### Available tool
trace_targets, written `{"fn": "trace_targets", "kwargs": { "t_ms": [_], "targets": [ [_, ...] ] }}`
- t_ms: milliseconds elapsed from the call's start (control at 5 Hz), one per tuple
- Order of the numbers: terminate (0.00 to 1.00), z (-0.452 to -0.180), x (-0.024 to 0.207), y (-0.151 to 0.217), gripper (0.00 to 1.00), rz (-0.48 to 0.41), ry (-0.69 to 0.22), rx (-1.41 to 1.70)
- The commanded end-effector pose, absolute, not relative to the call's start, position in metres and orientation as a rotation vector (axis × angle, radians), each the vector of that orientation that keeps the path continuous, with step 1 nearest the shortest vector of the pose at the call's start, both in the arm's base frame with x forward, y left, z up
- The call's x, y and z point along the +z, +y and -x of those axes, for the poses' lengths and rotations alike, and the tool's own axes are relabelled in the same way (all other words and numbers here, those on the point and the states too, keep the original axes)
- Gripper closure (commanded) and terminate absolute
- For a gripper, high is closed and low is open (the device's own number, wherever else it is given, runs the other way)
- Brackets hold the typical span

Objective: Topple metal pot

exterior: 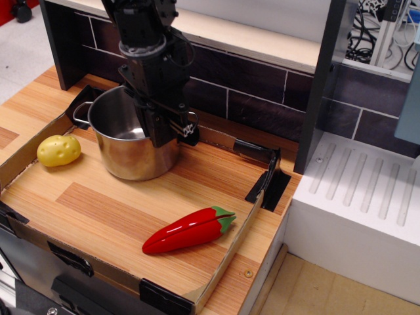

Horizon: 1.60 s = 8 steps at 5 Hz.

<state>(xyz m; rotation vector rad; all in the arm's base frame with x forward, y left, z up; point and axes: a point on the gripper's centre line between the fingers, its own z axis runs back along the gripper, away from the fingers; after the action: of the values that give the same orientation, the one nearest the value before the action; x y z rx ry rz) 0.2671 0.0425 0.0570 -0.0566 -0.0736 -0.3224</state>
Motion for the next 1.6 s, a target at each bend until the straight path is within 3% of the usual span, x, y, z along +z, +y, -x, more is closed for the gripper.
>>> {"fn": "trace_targets", "kwargs": {
  "t_ms": [0, 400, 600, 1200, 1400],
  "targets": [
    [0.0, -0.277, 0.096, 0.037, 1.0, 0.119, -0.141, -0.323],
    [0.0, -0.264, 0.119, 0.024, 1.0, 0.25, -0.11, -0.299],
    [0.0, -0.261, 0.119, 0.028, 1.0, 0.351, -0.085, -0.27],
    [0.0, -0.268, 0.098, 0.045, 1.0, 0.649, 0.022, -0.171],
    [0.0, -0.27, 0.098, 0.052, 1.0, 0.657, 0.019, -0.152]
  ]
}}
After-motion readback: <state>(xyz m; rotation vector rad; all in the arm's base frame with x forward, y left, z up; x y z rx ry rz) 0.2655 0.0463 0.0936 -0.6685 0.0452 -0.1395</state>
